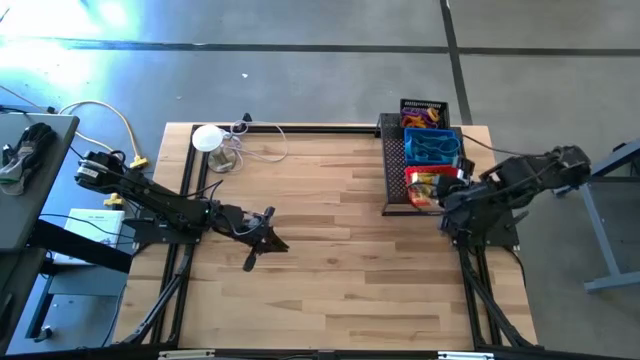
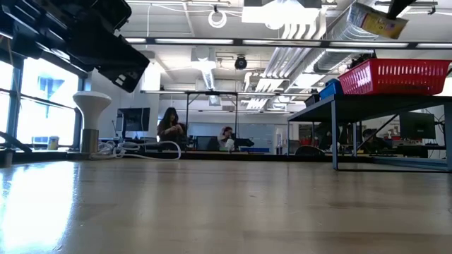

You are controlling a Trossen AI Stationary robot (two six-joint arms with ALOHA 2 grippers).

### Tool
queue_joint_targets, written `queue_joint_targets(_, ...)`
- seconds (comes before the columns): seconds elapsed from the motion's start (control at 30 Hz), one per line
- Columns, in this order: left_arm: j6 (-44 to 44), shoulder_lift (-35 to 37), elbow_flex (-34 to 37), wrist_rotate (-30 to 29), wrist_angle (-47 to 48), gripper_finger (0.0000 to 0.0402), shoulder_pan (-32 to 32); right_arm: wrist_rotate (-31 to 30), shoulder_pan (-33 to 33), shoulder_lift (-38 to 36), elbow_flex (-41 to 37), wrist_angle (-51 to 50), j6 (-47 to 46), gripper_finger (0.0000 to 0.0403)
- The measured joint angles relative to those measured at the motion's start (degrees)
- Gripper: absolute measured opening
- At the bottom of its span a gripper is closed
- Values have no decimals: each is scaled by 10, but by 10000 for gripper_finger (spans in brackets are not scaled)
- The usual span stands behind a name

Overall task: Pick & Place Office Desk Supplies
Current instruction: Put the crayon box into the red bin on the shelf

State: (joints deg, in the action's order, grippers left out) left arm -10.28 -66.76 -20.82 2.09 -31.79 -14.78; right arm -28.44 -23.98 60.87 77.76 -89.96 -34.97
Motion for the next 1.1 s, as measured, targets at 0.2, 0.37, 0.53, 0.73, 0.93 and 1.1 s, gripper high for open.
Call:
queue_joint_targets(0.2, 3, 0, 0, 0, -17, 29, 0, 31, 72, -30, -61, -1, 32, 3)
queue_joint_targets(0.37, -21, 0, 0, 0, -18, 29, -1, 31, 107, -34, -105, 0, 59, 3)
queue_joint_targets(0.53, -62, 0, 0, 0, -19, 29, -1, 21, 132, -31, -115, -1, 105, 3)
queue_joint_targets(0.73, -87, 0, 0, 0, -18, 29, -7, 55, 176, -31, -130, 0, 98, 3)
queue_joint_targets(0.93, -87, 0, 0, 0, -21, 29, -19, 88, 199, -32, -138, 0, 88, 3)
queue_joint_targets(1.1, -87, 0, 0, -3, -21, 29, -27, 116, 204, -35, -138, 0, 50, 11)
